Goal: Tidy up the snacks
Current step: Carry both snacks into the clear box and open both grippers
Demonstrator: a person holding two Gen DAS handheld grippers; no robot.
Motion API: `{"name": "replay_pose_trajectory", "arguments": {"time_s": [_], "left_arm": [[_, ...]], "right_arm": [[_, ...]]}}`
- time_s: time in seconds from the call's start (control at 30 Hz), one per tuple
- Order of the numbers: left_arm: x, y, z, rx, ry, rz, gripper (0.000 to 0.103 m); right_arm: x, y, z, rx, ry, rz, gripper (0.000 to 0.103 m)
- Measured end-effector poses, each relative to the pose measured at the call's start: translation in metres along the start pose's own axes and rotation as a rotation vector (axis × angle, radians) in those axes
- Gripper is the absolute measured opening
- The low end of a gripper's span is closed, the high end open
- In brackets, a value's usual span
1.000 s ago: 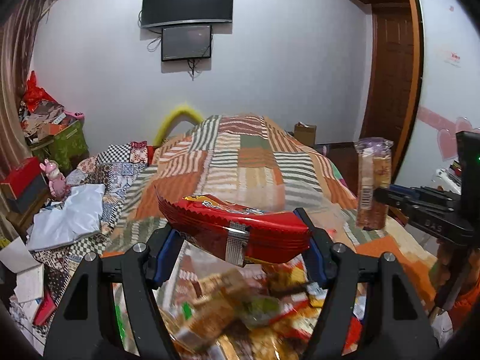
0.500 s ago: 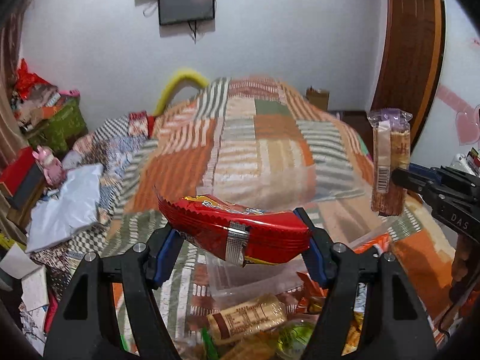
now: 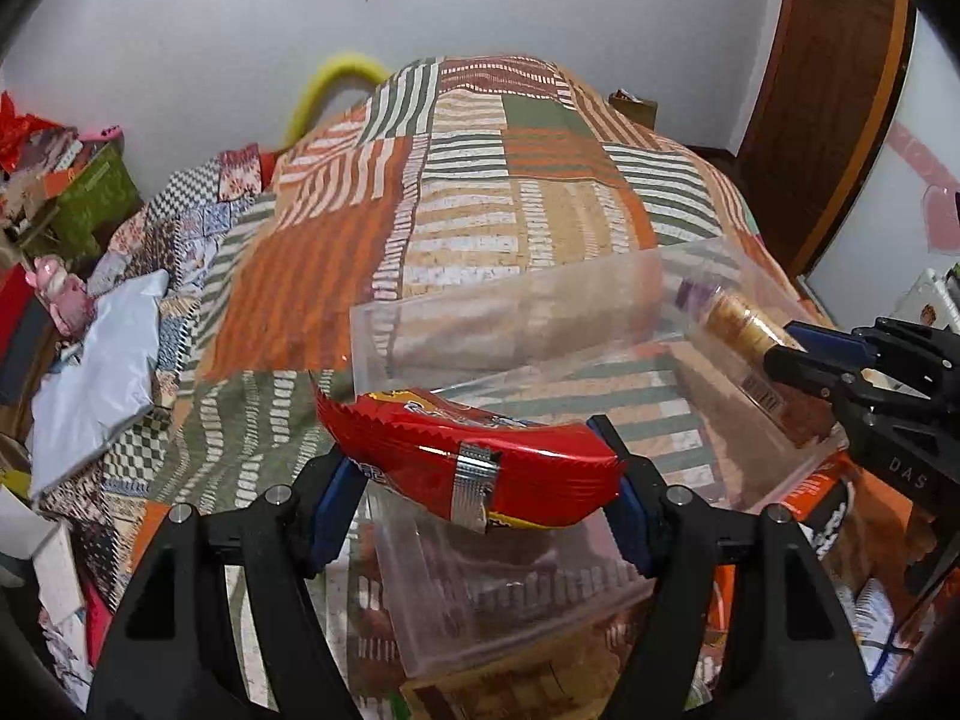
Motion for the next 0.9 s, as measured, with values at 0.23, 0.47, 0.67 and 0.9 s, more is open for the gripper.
{"name": "replay_pose_trajectory", "arguments": {"time_s": [0.23,0.47,0.67,0.9], "left_arm": [[-0.001,0.000,-0.004,0.025,-0.008,0.009,0.072],[-0.011,0.005,-0.003,0.017,-0.006,0.014,0.075],[-0.043,0.006,0.002,-0.005,-0.016,-0.057,0.084],[-0.104,0.010,0.012,-0.035,-0.036,-0.178,0.094]], "right_arm": [[0.005,0.003,0.003,-0.004,0.006,0.023,0.021],[-0.013,-0.003,0.014,-0.039,0.033,-0.025,0.037],[-0.043,-0.005,0.028,-0.067,0.039,-0.097,0.048],[-0.090,-0.004,0.047,-0.078,0.035,-0.213,0.062]]}}
Point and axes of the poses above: each gripper's, at about its wrist camera, not at the fingertips, and x roughly the way its jaws point, z to its left, y to its underside, the point moved 4 cm from there along x, roughly the way its jaws point, and after that the axes turned 11 degrees about -y, right-handed, at the moved point
